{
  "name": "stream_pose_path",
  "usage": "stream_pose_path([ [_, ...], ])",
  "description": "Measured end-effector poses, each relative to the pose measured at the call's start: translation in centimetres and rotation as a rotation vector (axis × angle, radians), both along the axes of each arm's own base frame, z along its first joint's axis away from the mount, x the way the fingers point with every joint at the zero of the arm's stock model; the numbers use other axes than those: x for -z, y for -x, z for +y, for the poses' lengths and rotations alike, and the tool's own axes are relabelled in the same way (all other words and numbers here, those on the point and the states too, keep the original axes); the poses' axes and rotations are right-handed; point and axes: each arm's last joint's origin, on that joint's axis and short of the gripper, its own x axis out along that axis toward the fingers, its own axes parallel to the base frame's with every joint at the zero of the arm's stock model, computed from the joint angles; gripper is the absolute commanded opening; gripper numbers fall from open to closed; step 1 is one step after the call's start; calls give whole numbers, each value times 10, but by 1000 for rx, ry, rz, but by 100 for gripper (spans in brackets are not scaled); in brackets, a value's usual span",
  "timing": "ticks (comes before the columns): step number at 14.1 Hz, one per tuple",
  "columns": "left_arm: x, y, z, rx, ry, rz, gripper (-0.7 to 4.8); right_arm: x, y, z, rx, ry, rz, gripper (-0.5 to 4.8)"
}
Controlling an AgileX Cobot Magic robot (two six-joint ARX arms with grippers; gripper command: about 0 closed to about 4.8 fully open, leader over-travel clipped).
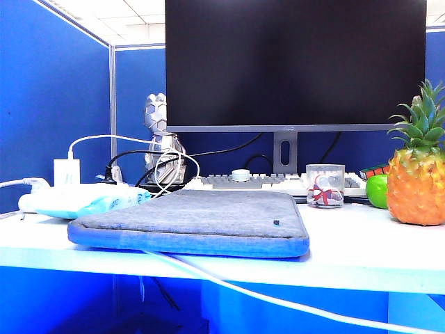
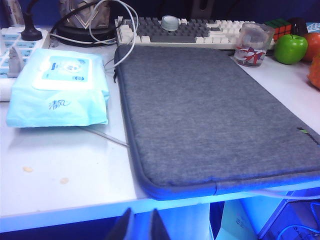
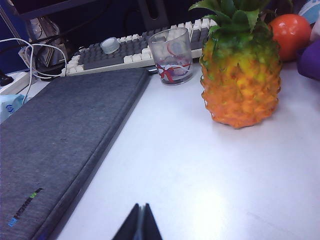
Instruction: Pick up the pineapple and place it above the gray bag.
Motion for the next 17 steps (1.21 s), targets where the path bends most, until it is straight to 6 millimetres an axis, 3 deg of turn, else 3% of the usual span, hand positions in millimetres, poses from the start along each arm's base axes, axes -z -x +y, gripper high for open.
stream_pose_path([
  [10,-3,0,0,-7,60,-9,68,0,0,0,2,0,-1,0],
  [13,-20,0,-2,65,301,-61,170,-5,0,1,-25,-14,-47,1],
  [14,-30,1,-4,131,318,-81,299,-9,0,2,-64,-28,-93,2],
  [15,-50,4,-5,196,331,-123,381,-22,1,3,-114,-56,-219,27],
  [17,-81,0,-7,228,323,-121,382,-42,5,3,-136,-94,-430,117],
])
